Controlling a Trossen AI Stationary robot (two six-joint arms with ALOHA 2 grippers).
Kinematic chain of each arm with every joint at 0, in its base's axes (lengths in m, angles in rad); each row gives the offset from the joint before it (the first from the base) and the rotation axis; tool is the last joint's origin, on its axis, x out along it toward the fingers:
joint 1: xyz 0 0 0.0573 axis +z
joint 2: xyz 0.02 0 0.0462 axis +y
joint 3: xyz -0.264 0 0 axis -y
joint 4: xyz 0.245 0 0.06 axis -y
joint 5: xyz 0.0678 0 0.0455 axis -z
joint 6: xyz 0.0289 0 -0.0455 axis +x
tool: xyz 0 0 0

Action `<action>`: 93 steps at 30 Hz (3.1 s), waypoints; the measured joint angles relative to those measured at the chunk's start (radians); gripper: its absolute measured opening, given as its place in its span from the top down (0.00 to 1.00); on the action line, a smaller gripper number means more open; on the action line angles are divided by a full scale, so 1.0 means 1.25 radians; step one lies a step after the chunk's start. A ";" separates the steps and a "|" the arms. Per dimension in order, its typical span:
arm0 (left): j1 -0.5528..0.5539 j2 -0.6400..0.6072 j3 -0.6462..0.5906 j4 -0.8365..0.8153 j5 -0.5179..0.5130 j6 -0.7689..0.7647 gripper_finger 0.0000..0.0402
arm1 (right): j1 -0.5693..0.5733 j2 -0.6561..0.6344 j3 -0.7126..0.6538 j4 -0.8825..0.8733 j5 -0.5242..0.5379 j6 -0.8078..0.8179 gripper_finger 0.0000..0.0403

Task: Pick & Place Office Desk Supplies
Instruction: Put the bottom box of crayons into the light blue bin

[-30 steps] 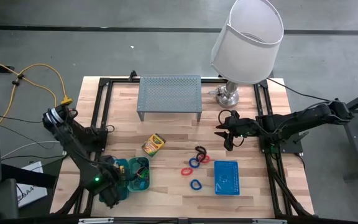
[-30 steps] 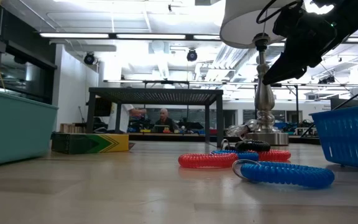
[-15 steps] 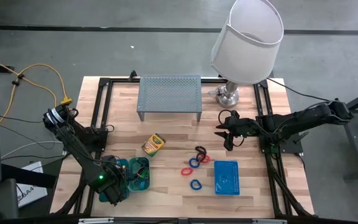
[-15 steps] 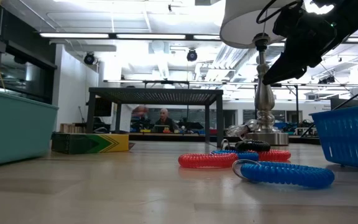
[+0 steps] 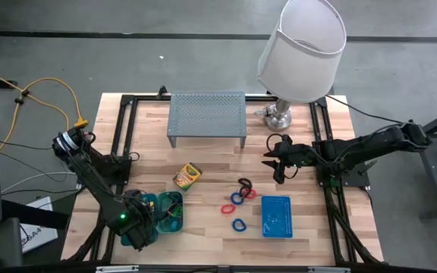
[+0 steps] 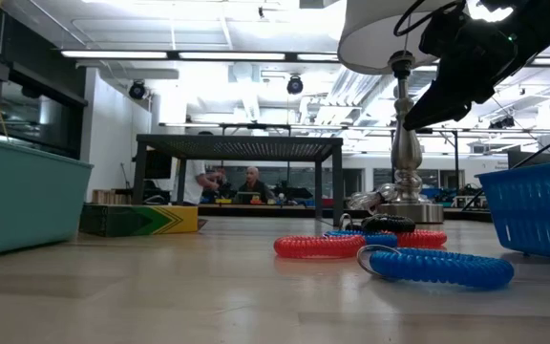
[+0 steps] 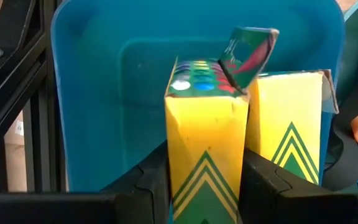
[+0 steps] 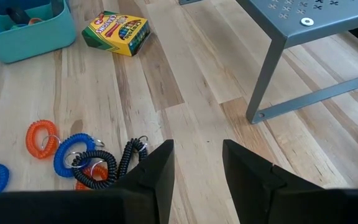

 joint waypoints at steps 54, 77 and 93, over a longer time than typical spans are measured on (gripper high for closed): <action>-0.022 -0.066 -0.038 0.028 -0.022 0.023 0.67 | 0.000 0.000 0.001 0.000 0.000 0.000 0.69; -0.026 -0.066 -0.038 0.039 -0.052 0.042 0.67 | 0.000 0.000 0.001 0.000 0.000 0.000 0.69; -0.027 -0.067 -0.038 0.033 -0.049 0.071 0.67 | 0.000 0.000 0.001 0.000 0.000 0.000 0.69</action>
